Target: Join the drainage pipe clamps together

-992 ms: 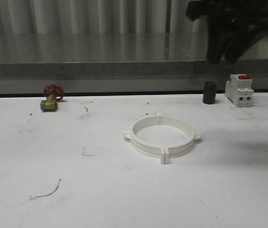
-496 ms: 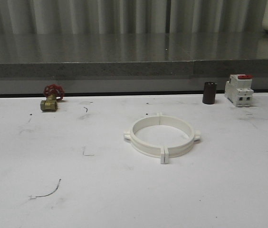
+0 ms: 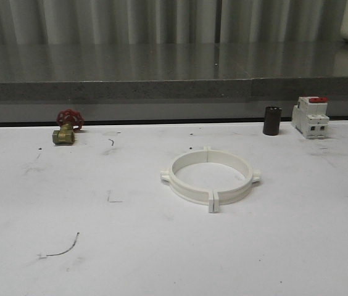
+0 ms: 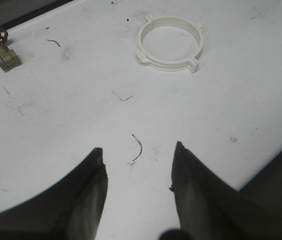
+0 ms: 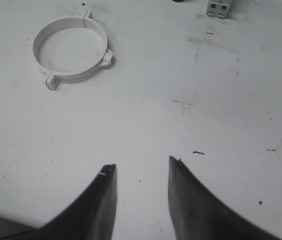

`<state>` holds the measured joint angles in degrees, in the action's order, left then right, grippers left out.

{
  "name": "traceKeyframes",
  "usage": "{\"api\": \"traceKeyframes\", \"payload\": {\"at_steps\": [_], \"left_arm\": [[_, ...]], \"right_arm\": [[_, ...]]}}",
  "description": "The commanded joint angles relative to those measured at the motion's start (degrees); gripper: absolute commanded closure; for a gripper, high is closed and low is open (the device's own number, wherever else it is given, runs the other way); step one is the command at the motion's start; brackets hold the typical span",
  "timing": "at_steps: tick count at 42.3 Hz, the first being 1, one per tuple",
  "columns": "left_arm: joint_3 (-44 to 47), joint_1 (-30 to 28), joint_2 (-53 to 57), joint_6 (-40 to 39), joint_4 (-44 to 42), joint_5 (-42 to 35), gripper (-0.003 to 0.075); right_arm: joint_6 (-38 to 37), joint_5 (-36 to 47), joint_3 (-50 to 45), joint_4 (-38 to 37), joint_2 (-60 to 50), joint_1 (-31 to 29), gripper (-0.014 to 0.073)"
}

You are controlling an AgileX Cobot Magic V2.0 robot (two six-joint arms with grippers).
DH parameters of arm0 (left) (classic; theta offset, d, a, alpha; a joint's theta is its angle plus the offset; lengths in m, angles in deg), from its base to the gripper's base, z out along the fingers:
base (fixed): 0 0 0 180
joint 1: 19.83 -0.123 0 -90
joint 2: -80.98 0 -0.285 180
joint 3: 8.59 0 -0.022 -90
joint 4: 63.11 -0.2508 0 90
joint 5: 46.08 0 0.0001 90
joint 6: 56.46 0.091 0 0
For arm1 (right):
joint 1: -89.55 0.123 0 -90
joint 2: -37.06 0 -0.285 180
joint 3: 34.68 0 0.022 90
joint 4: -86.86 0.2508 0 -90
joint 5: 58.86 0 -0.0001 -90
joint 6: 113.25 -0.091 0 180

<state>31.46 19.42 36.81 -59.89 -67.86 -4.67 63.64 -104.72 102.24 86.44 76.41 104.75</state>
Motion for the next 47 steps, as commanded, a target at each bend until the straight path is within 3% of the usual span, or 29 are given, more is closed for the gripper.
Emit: {"api": "traceKeyframes", "payload": {"at_steps": [1, 8, 39, 41, 47], "left_arm": [[-1.6, -0.1, 0.0, 0.1, 0.2, -3.8, 0.0418], [-1.6, -0.1, 0.0, 0.1, 0.2, -3.8, 0.0418], [-1.6, -0.1, 0.0, 0.1, 0.2, -3.8, 0.0421], [-1.6, -0.1, 0.0, 0.1, 0.2, -3.9, 0.0447], [-1.6, -0.1, 0.0, 0.1, 0.2, -3.8, 0.0662]], "right_arm": [[0.6, 4.2, 0.7, -0.2, -0.8, -0.3, 0.0434], [0.6, 4.2, 0.7, -0.2, -0.9, -0.3, 0.0720], [0.6, 4.2, 0.7, -0.2, -0.9, -0.3, 0.0713], [0.6, 4.2, 0.7, -0.2, -0.9, -0.3, 0.0713], [0.6, 4.2, 0.7, -0.2, -0.9, -0.3, 0.0713]]}}
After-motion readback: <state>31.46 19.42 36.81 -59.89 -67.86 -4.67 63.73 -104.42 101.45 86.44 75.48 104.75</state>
